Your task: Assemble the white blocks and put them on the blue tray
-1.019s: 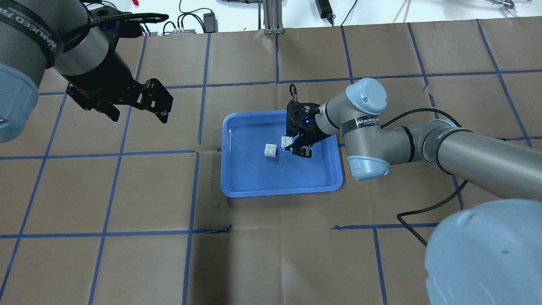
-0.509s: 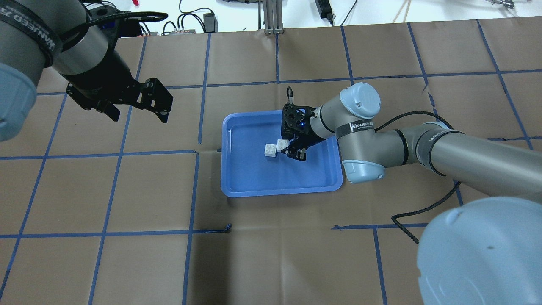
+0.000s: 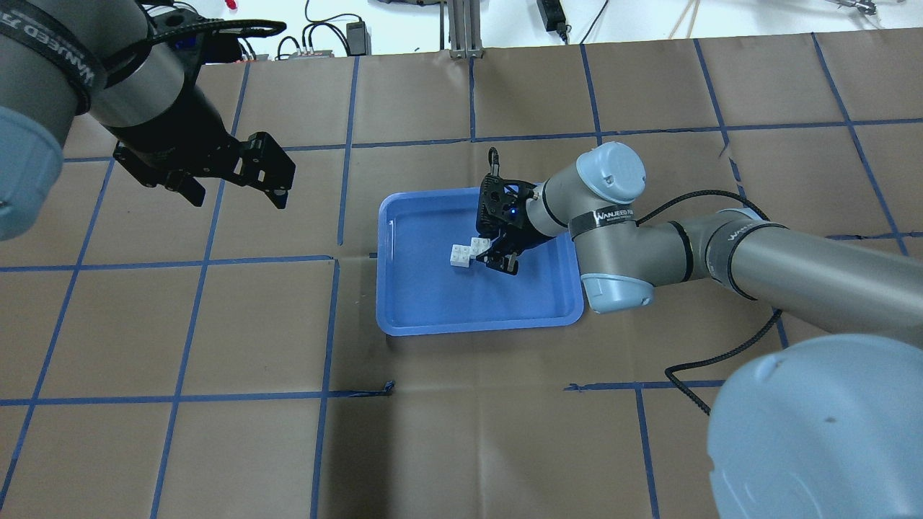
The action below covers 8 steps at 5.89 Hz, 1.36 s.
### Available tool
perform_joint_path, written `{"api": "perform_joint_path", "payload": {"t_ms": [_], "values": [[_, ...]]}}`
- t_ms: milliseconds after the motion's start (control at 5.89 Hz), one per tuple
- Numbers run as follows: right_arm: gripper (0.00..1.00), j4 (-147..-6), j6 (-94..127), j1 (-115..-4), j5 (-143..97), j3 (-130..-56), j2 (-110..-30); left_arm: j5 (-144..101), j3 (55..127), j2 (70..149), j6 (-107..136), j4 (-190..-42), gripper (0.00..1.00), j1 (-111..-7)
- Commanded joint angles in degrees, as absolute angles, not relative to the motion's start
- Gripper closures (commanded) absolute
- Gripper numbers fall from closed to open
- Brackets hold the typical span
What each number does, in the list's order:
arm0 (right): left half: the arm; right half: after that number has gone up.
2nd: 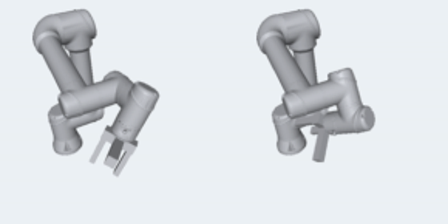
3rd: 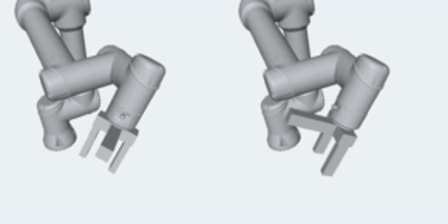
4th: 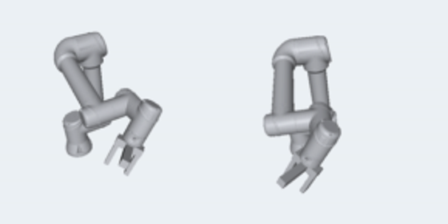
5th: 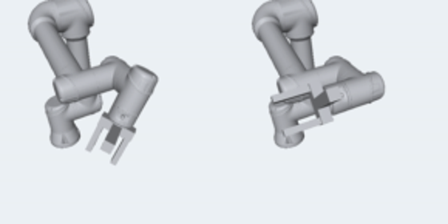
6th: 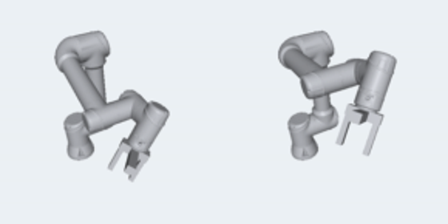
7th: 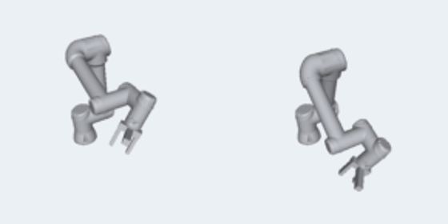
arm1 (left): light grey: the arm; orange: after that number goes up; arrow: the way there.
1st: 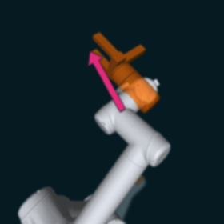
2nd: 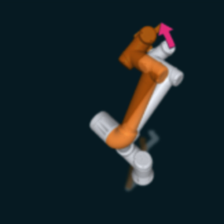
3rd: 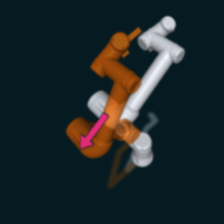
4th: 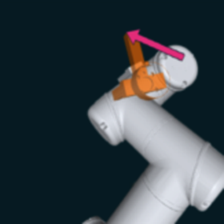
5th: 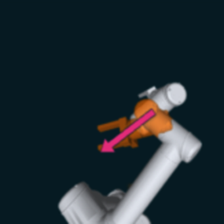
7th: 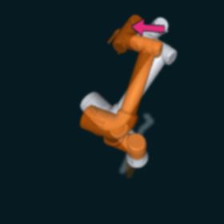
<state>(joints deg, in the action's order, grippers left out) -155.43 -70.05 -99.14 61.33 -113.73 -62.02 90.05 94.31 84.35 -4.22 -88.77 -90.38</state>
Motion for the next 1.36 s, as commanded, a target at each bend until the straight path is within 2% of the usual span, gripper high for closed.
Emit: {"api": "perform_joint_path", "payload": {"t_ms": [0,1189], "values": [[0.68,-155.3,-68.4,-99.1,61.3,-113.7,-62.0,90.0,94.3,84.3,-4.2,-88.8,0.01,-90.4],[0.68,-156.4,-69.0,-100.1,61.6,-113.9,-62.1,90.0,94.2,84.4,-3.9,-88.8,0.01,-90.4]]}}
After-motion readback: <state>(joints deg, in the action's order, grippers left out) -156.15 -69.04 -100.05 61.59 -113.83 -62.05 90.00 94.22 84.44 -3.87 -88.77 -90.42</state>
